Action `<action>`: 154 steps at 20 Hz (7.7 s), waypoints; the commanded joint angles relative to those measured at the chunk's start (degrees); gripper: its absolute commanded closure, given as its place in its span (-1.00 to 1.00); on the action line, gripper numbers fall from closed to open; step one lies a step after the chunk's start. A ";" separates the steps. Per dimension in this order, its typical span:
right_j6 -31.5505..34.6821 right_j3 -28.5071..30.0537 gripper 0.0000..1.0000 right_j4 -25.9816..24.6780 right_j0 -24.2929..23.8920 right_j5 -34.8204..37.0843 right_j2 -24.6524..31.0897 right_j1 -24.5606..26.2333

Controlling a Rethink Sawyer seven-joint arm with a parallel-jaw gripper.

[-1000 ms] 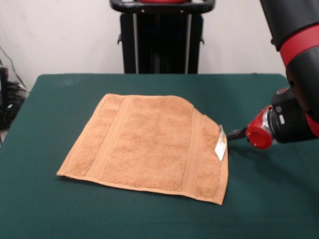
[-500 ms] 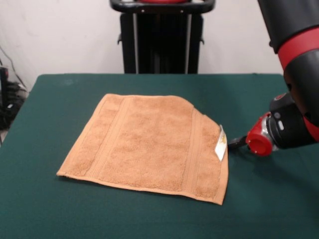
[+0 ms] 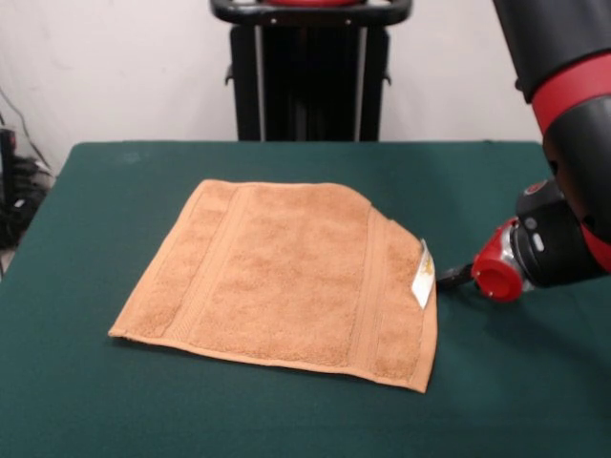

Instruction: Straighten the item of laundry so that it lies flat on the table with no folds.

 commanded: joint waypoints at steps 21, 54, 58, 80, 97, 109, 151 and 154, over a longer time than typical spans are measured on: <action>-2.26 10.51 1.00 -5.33 0.99 2.41 -1.91 -0.51; -3.56 21.17 1.00 -3.92 -0.38 2.25 -1.11 -6.61; -3.64 20.85 1.00 -3.58 -0.44 4.24 -0.67 -5.97; -3.23 26.94 1.00 -1.78 -0.35 5.43 1.18 -7.59; -2.45 20.70 1.00 -1.55 -0.85 7.90 2.58 -3.47; -5.57 11.69 1.00 -3.05 -2.12 12.07 3.24 0.97; -3.00 21.83 1.00 -0.94 -0.29 7.08 4.13 -4.62; -2.39 22.04 1.00 -0.68 -0.42 6.93 4.48 -4.45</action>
